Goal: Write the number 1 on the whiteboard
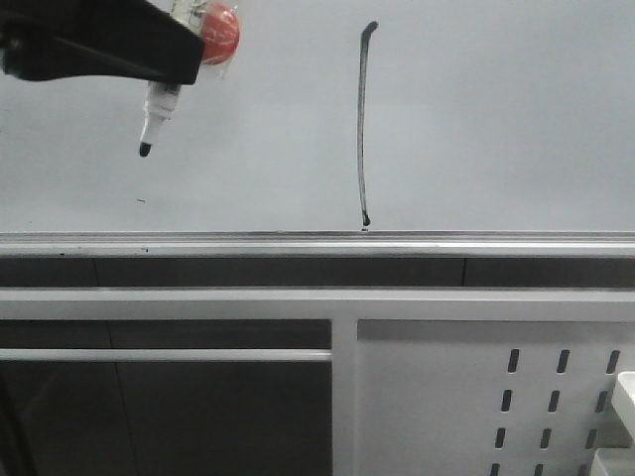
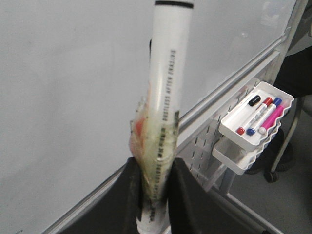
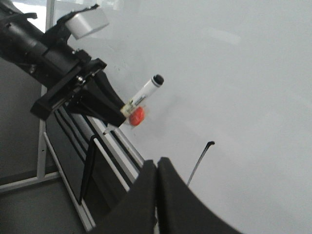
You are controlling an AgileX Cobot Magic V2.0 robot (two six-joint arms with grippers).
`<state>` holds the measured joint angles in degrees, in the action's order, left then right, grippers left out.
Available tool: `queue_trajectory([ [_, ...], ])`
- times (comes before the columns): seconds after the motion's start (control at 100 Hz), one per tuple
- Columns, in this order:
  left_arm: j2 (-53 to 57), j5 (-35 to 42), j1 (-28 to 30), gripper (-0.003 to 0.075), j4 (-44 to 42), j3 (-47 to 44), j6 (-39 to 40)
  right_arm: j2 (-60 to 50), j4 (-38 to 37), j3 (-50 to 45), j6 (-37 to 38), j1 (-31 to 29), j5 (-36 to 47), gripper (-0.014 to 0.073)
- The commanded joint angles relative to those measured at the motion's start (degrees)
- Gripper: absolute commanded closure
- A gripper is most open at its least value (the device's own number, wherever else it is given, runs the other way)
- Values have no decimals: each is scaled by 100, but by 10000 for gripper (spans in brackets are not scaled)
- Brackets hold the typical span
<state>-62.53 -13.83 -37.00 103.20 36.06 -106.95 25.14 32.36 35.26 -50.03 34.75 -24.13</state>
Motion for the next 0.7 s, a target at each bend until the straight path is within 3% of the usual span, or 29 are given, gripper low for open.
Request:
queue_trajectory([
  [0.0,44,-9,-48,740,422,387,-35,-186,90,-226,134,-42,642,643],
  [0.22,360,809,-150,741,422,990,124,-257,90,-810,191,-42,719,643],
  [0.55,736,4338,-1159,740,389,1210,-114,-257,66,-996,191,-42,1059,643],
  [0.61,723,4279,-1358,740,389,1185,-199,-257,66,-996,191,-42,1256,643],
  [0.69,661,3251,-1636,740,155,1071,-138,-257,66,-996,191,-42,1465,643],
])
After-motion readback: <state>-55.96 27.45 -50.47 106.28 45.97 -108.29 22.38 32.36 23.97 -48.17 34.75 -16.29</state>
